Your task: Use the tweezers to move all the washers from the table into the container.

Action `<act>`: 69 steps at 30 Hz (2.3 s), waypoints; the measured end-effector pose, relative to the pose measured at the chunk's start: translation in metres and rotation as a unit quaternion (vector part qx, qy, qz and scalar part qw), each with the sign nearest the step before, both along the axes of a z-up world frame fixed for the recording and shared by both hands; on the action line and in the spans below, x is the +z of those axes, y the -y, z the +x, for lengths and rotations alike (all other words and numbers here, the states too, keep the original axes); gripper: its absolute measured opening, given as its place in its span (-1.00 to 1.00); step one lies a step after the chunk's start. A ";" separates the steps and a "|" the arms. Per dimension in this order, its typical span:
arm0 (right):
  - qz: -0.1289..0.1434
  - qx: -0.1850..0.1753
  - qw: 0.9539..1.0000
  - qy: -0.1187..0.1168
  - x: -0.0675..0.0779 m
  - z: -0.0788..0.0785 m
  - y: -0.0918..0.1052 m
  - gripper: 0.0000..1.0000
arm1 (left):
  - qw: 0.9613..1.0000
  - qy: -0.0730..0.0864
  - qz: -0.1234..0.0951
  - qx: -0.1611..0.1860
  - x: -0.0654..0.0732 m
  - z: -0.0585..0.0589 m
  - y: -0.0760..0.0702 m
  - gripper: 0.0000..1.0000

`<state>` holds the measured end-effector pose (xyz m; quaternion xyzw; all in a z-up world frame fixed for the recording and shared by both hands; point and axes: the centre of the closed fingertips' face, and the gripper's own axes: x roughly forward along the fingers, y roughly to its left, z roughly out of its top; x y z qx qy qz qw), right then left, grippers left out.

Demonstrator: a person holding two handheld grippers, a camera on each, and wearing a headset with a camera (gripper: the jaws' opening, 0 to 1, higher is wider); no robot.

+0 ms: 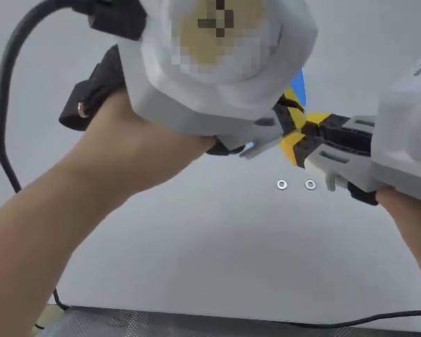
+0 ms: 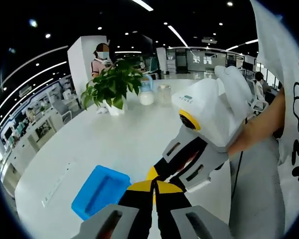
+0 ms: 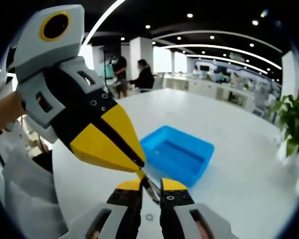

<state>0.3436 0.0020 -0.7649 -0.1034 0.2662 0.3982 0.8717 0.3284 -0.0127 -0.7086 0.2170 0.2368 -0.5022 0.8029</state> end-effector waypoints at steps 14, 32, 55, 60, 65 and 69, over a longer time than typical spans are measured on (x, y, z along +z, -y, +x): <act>-0.003 -0.027 0.998 -0.051 -0.025 -0.012 0.026 -0.78 | 0.999 -0.026 0.005 -0.023 -0.004 -0.012 0.002 -1.00; -0.012 -0.039 0.997 -0.064 -0.039 -0.013 0.031 -0.81 | 0.999 -0.034 0.004 -0.025 -0.035 -0.008 0.035 -1.00; -0.110 0.017 0.994 -0.013 -0.047 -0.015 0.034 -0.93 | 0.999 -0.039 0.005 -0.027 -0.038 -0.010 0.041 -1.00; -0.132 0.035 0.991 -0.001 -0.047 -0.018 0.031 -0.94 | 0.998 -0.039 0.015 -0.039 -0.040 -0.014 0.038 -1.00; -0.115 0.035 0.993 0.005 -0.034 -0.014 0.023 -0.94 | 0.999 -0.015 0.025 -0.046 -0.026 -0.014 0.032 -1.00; -0.104 0.043 0.993 0.019 -0.021 -0.011 0.011 -0.94 | 0.998 -0.002 0.034 -0.047 -0.014 -0.012 0.022 -1.00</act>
